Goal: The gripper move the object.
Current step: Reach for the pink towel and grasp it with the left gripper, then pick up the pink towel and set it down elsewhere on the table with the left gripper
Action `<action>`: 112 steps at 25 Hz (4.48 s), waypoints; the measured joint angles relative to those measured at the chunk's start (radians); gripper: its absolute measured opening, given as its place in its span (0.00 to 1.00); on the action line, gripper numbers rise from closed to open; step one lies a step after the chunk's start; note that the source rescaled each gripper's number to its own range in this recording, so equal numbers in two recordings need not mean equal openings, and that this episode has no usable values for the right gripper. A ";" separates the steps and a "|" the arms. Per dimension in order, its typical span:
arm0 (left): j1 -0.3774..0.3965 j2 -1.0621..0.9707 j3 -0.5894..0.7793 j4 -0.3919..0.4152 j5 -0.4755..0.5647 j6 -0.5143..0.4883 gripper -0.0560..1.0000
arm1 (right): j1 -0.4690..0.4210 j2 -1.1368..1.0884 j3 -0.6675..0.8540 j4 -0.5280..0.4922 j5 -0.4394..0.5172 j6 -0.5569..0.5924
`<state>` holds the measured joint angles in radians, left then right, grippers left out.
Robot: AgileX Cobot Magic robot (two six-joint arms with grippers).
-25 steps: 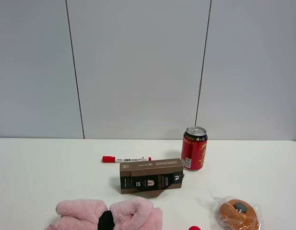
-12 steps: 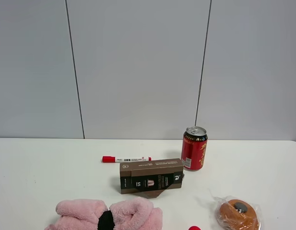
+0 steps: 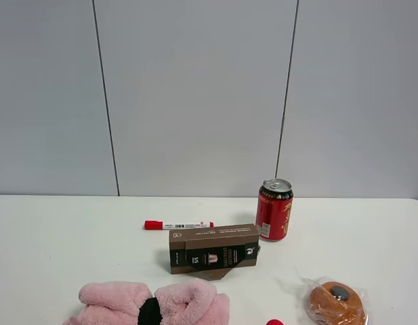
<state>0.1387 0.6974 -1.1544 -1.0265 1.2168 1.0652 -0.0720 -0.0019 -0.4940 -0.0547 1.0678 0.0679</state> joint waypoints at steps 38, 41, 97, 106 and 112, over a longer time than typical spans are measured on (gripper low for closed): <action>-0.949 1.012 -0.239 0.973 -0.157 -0.432 0.70 | 0.000 0.000 0.000 0.000 0.000 0.000; -0.949 1.055 -0.239 0.977 -0.157 -0.453 0.71 | 0.000 0.000 0.000 0.000 0.000 0.000; -0.900 1.272 0.095 0.895 -0.661 -0.358 0.59 | 0.000 0.000 0.000 0.000 0.000 0.000; -0.899 1.249 0.095 0.887 -0.606 -0.367 0.05 | 0.000 0.000 0.000 0.000 0.000 0.000; -0.899 1.200 0.048 0.887 -0.506 -0.393 0.05 | 0.000 0.000 0.000 0.000 0.000 0.000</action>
<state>-0.7605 1.8972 -1.1064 -0.1392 0.7104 0.6720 -0.0720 -0.0019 -0.4940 -0.0547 1.0678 0.0679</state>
